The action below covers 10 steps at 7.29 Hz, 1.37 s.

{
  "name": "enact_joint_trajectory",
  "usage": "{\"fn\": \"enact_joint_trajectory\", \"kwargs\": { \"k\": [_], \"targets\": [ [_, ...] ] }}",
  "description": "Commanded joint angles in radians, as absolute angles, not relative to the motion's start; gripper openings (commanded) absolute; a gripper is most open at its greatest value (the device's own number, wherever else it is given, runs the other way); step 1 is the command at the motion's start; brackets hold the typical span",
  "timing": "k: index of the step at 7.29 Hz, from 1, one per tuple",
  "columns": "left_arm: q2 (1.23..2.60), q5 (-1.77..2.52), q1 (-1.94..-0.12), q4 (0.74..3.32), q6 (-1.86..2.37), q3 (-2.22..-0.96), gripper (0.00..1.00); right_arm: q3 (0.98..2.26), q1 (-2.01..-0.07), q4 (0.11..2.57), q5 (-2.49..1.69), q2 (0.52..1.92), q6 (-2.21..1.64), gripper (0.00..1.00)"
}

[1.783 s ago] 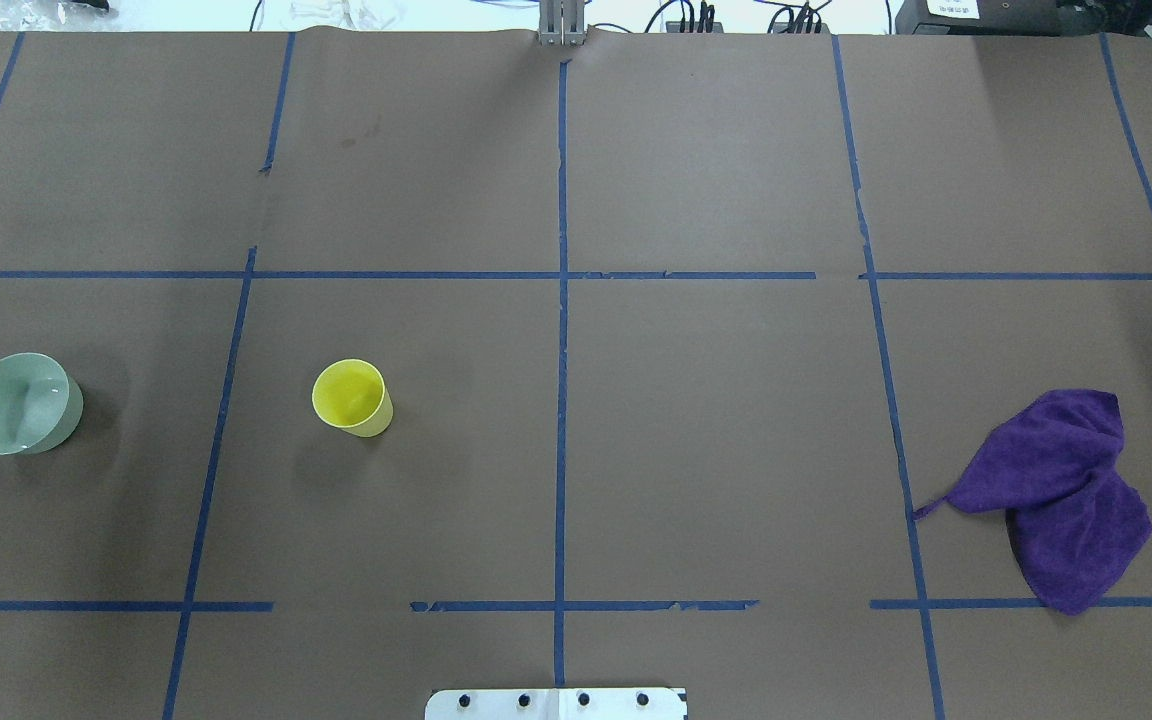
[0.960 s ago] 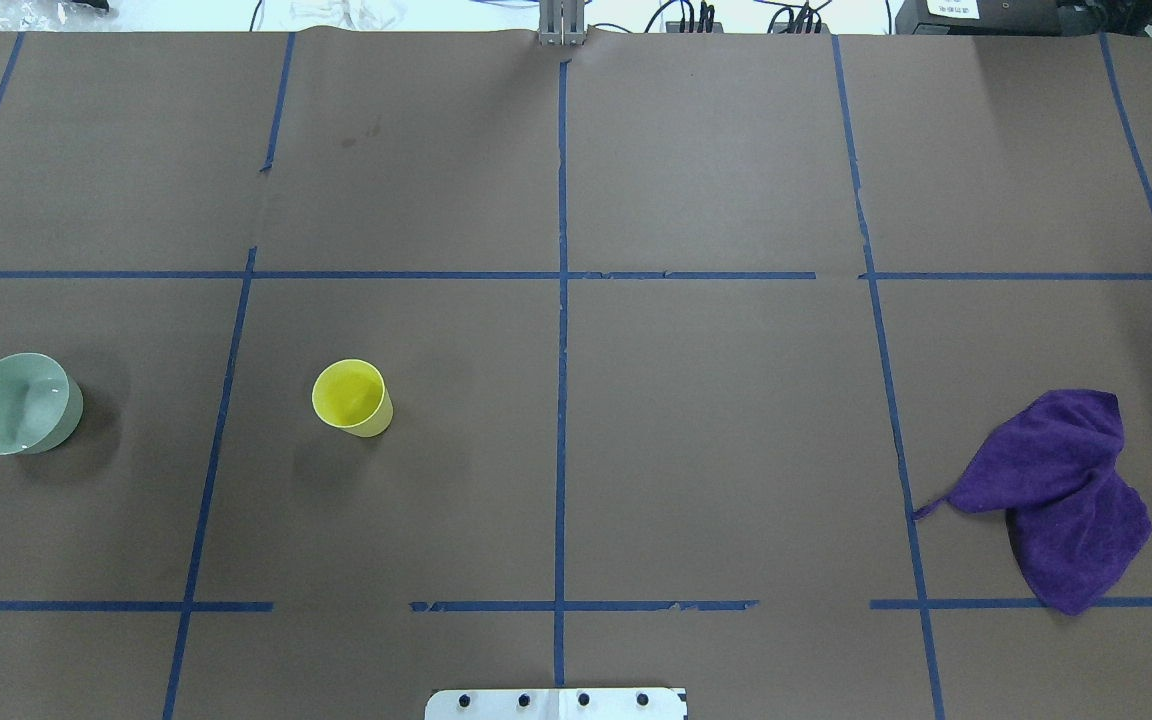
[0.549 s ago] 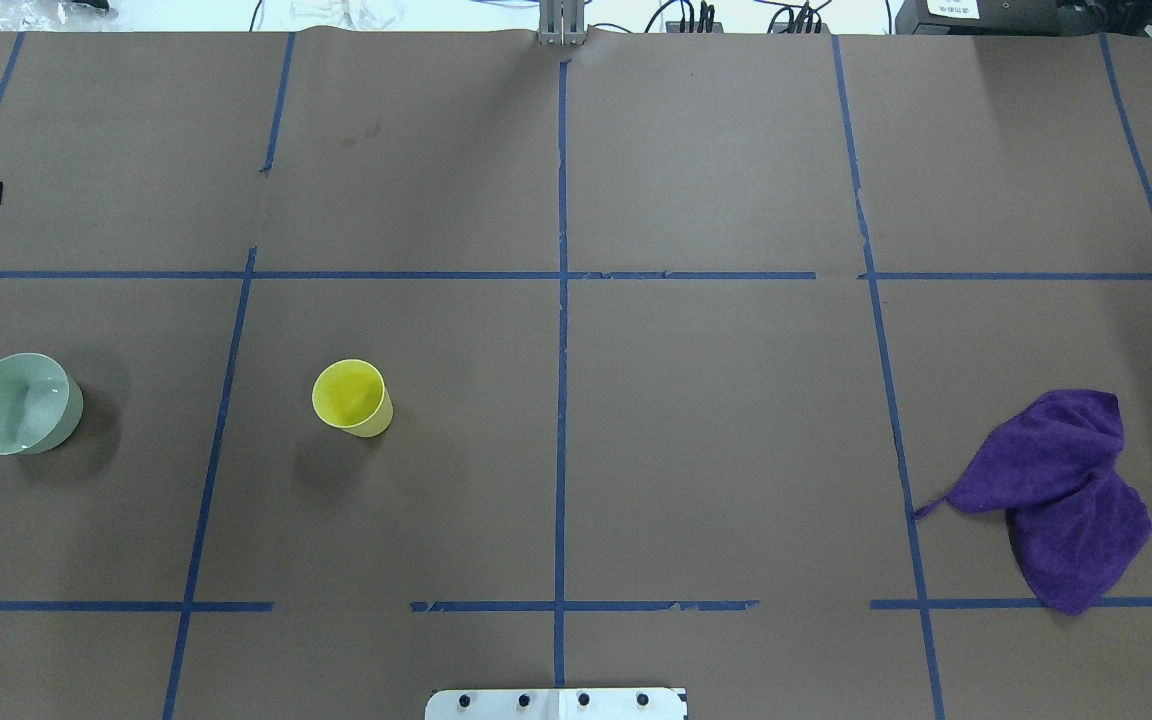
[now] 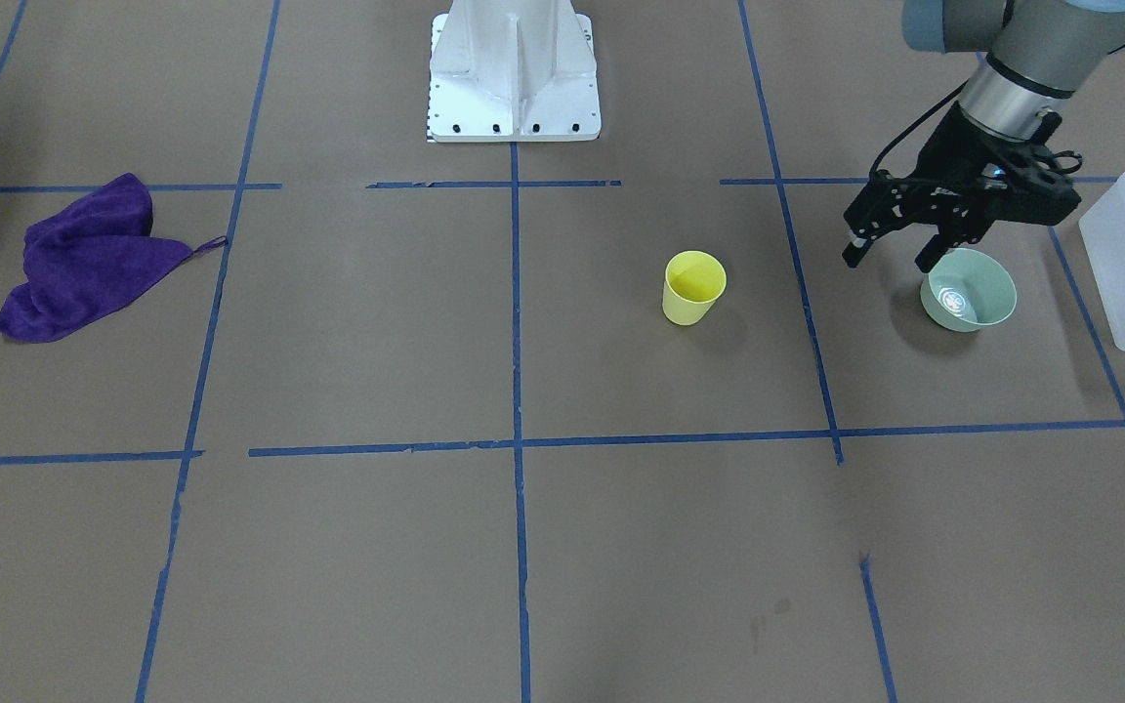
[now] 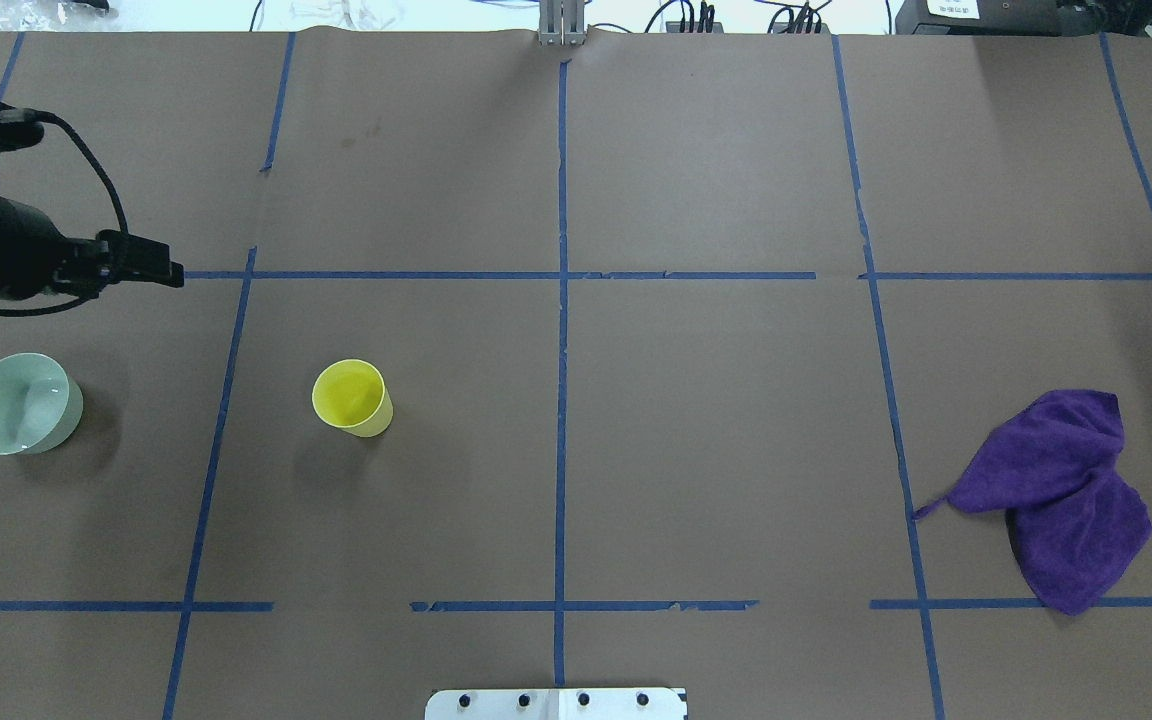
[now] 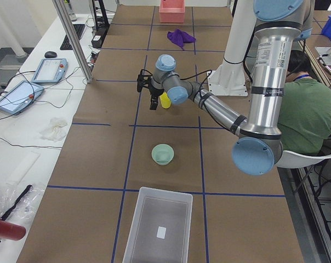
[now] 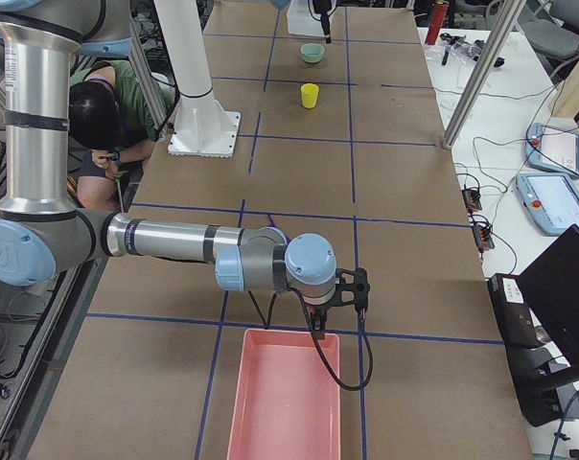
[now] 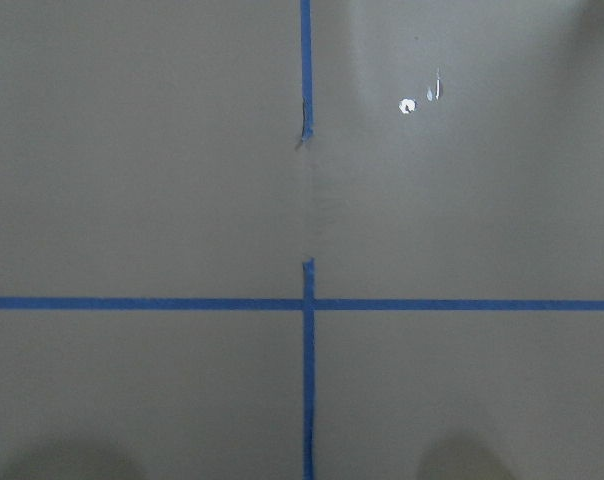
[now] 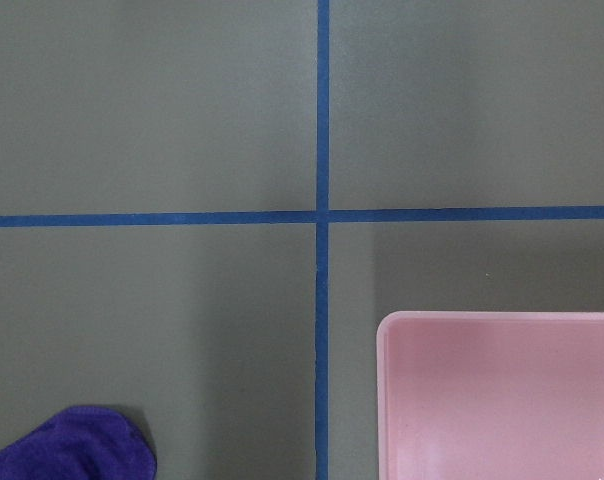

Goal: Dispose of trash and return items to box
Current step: 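Reach the left gripper down to the yellow cup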

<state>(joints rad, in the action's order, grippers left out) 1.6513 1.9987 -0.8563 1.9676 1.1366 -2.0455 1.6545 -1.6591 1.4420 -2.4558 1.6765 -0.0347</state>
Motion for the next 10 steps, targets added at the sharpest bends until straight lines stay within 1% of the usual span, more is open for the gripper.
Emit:
{"fn": "enact_joint_trajectory", "kwargs": {
  "k": [1, 2, 3, 5, 7, 9, 10],
  "targets": [
    [1.707, 1.848, -0.677, 1.932, 1.267, -2.037, 0.99, 1.658, -1.658, 1.442, -2.465, 1.668, -0.037, 1.00],
    [1.770, 1.798, -0.617, 1.840, 1.297, -2.036, 0.99, 1.658, -1.658, 1.443, -2.485, 1.666, -0.037, 1.00],
    [1.817, 1.757, -0.565, 1.783, 1.322, -2.007, 0.98, 1.658, -1.658, 1.443, -2.503, 1.666, -0.038, 1.00],
    [1.824, 1.750, -0.554, 1.786, 1.325, -1.970, 0.96, 1.663, -1.658, 1.442, -2.511, 1.664, -0.116, 1.00],
    [1.844, 1.755, -0.554, 1.790, 1.319, -1.924, 0.92, 1.674, -1.658, 1.442, -2.514, 1.664, -0.121, 1.00],
    [1.845, 1.761, -0.519, 1.790, 1.325, -1.921, 0.89, 1.674, -1.658, 1.443, -2.519, 1.664, -0.121, 1.00],
    [1.848, 1.763, -0.518, 1.790, 1.325, -1.921, 0.51, 1.674, -1.658, 1.442, -2.519, 1.664, -0.121, 1.00]
  ]
}}
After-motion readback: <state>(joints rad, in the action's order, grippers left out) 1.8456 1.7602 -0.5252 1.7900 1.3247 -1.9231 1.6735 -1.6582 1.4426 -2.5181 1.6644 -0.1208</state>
